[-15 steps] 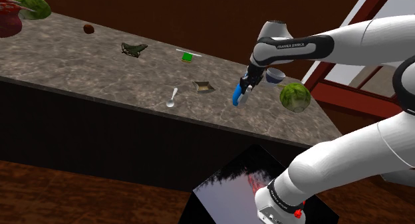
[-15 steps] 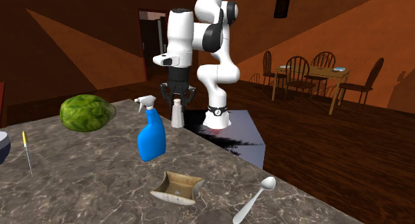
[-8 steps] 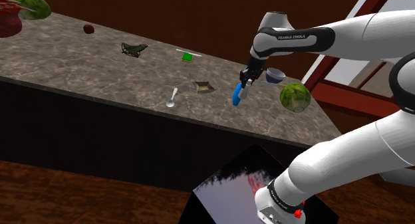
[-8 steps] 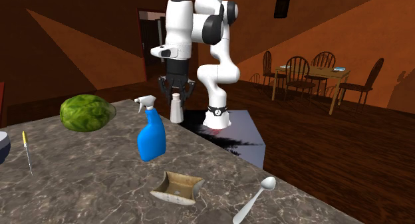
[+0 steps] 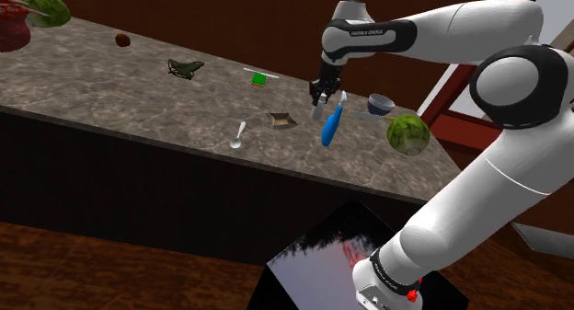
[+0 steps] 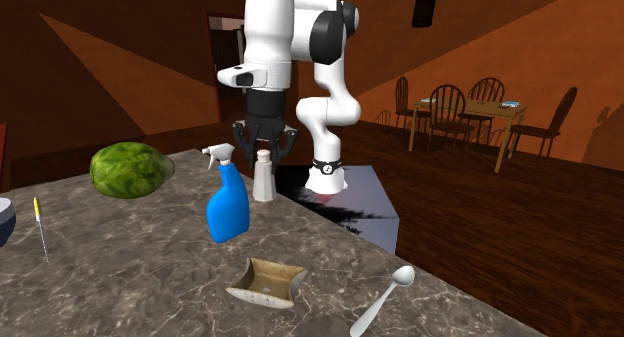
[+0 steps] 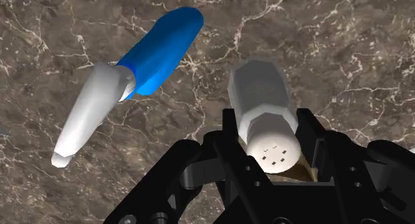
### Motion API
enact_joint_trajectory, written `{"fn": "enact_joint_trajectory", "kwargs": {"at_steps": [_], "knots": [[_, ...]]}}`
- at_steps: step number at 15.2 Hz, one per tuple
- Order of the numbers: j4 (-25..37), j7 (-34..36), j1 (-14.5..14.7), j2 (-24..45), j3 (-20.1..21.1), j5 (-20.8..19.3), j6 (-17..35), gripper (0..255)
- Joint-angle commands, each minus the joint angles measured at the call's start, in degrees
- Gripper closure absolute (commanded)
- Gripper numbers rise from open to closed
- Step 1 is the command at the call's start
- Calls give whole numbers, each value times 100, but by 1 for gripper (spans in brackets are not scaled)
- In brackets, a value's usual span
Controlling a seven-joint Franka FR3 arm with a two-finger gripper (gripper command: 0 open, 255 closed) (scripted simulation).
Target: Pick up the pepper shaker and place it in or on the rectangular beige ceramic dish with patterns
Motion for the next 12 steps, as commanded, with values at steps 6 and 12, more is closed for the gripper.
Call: {"fn": "enact_joint_trajectory", "kwargs": {"at_steps": [6,12], "knots": [[2136,186,132,1524,138,160,-640,255],[3710,273,178,2638,198,235,-1113,255]]}}
